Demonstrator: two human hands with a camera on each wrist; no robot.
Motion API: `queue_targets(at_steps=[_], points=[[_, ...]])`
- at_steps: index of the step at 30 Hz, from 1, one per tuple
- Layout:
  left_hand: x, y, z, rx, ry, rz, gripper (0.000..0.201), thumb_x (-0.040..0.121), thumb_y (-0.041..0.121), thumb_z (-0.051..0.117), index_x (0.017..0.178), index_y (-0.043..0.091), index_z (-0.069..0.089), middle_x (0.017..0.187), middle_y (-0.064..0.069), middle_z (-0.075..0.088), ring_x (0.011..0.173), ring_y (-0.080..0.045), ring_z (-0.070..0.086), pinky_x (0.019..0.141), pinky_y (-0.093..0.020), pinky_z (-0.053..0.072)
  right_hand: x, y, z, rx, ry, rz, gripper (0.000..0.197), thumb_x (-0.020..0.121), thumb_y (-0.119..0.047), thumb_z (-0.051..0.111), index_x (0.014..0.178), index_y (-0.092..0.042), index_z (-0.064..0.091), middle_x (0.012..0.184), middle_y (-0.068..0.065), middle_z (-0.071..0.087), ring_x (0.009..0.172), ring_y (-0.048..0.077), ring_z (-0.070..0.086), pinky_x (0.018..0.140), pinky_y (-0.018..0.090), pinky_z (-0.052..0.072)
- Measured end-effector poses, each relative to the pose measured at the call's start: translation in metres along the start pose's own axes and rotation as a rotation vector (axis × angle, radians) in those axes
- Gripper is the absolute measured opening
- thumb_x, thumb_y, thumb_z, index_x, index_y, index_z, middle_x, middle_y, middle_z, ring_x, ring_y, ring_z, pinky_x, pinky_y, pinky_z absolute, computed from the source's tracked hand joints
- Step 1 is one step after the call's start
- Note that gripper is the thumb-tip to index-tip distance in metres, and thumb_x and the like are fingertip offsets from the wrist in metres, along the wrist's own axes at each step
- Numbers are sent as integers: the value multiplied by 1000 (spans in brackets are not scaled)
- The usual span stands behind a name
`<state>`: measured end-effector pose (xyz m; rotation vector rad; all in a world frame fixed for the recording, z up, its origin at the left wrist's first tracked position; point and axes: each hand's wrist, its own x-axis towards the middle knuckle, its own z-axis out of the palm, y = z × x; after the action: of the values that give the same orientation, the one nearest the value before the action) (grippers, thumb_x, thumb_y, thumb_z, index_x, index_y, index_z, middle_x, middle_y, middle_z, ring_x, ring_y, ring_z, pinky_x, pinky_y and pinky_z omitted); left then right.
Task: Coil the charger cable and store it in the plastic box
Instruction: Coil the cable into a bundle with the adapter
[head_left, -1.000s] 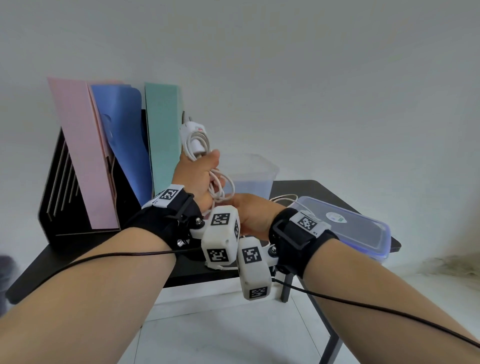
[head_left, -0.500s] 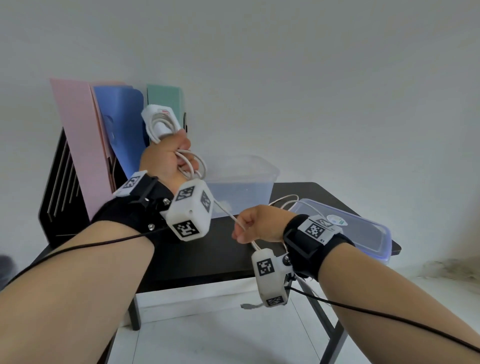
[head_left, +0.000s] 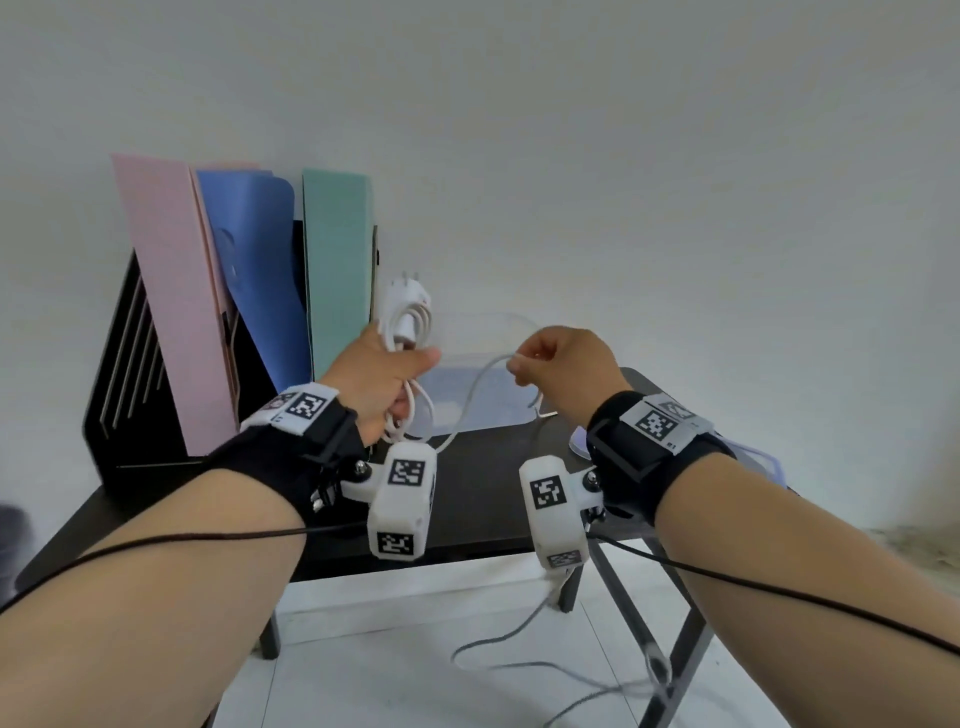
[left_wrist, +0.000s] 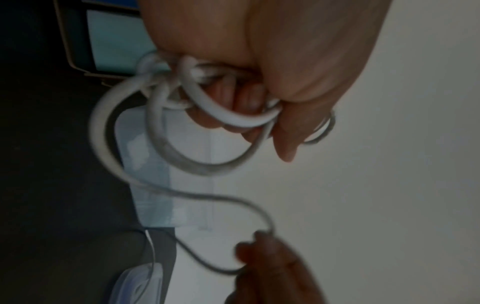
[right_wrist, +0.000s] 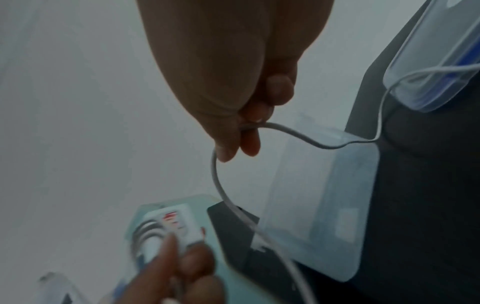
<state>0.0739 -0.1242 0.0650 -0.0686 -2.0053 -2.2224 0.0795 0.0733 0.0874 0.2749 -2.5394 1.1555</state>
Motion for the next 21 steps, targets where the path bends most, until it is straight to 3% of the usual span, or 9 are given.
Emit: queue_targets(at_steps=[3, 7, 12, 16, 19, 21], points=[[-3, -6, 9, 38, -51, 29, 25, 83, 6, 66, 94, 21, 50, 66, -6, 43, 46, -15, 34, 44, -26, 31, -1, -11, 0, 91, -15, -50, 10, 85, -26, 64, 78, -18, 64, 72, -4, 69, 56, 4, 52, 63, 20, 45], [-2, -12, 15, 77, -83, 40, 37, 80, 9, 70, 112, 13, 52, 71, -6, 50, 51, -18, 41, 48, -29, 37, -1, -19, 4, 186, 6, -41, 18, 85, -26, 66, 69, -22, 59, 63, -7, 55, 54, 9, 47, 60, 25, 44], [-3, -16, 19, 131, -78, 35, 46, 75, 15, 75, 115, 13, 54, 82, -10, 58, 53, -18, 43, 45, -26, 37, -5, -28, 6, 335, 13, -33, 18, 87, -20, 65, 69, -18, 59, 56, -3, 51, 44, 10, 43, 49, 22, 38], [-8, -15, 20, 163, -127, 14, 65, 58, 29, 79, 116, 17, 54, 80, -7, 57, 59, -22, 46, 49, -29, 39, -6, -36, 5, 430, 44, -33, 14, 88, -18, 62, 74, -15, 61, 54, 1, 50, 42, 11, 42, 47, 22, 39], [-9, -16, 21, 154, -144, 23, 44, 68, 18, 74, 108, 17, 57, 77, -8, 55, 61, -24, 45, 51, -30, 39, -7, -37, 6, 448, 38, -34, 14, 87, -18, 63, 74, -15, 61, 54, 2, 49, 43, 13, 42, 46, 21, 39], [-10, -16, 21, 129, -123, 32, 23, 74, 12, 69, 93, 17, 57, 73, -11, 54, 57, -21, 43, 51, -30, 38, -8, -36, 7, 446, 30, -20, 13, 88, -18, 63, 75, -15, 61, 53, 2, 50, 43, 12, 42, 46, 21, 40]])
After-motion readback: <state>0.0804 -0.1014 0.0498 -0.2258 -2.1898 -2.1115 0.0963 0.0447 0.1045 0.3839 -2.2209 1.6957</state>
